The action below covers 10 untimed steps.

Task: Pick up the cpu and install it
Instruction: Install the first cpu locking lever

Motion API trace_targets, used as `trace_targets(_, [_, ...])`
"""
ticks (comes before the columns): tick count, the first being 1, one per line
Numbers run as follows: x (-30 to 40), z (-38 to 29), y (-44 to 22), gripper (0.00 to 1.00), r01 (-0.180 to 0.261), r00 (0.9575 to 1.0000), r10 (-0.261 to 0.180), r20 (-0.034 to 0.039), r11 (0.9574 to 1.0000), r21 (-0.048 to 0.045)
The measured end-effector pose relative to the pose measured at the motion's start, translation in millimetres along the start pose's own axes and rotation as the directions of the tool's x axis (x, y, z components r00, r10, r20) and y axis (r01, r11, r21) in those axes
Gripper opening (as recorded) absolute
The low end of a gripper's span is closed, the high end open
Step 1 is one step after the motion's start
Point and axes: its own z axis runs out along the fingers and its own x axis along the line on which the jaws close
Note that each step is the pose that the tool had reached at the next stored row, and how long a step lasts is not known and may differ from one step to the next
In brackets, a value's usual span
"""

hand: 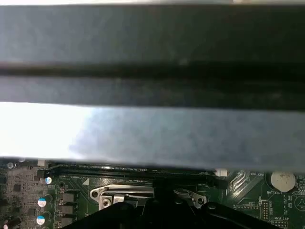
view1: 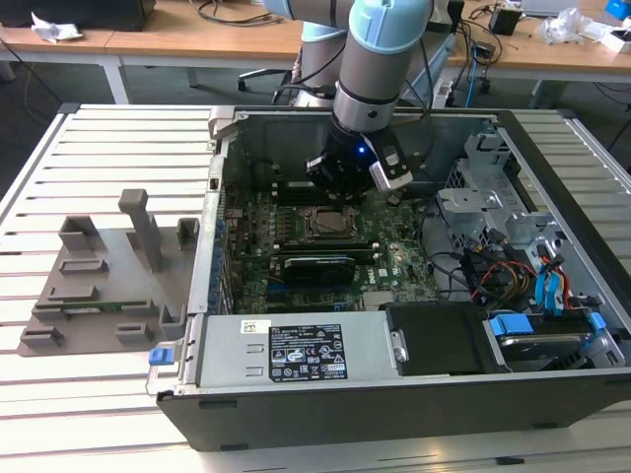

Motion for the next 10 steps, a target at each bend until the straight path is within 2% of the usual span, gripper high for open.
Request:
trace_targets(4, [-1.0, 3.8, 0.5, 0.11, 0.0, 1.0, 0.0, -0.002, 1.0, -0.0005])
trace_targets(10, [-0.9, 1.1, 1.3, 0.11, 0.0, 1.0, 0.0, -0.0021, 1.0, -0.0014])
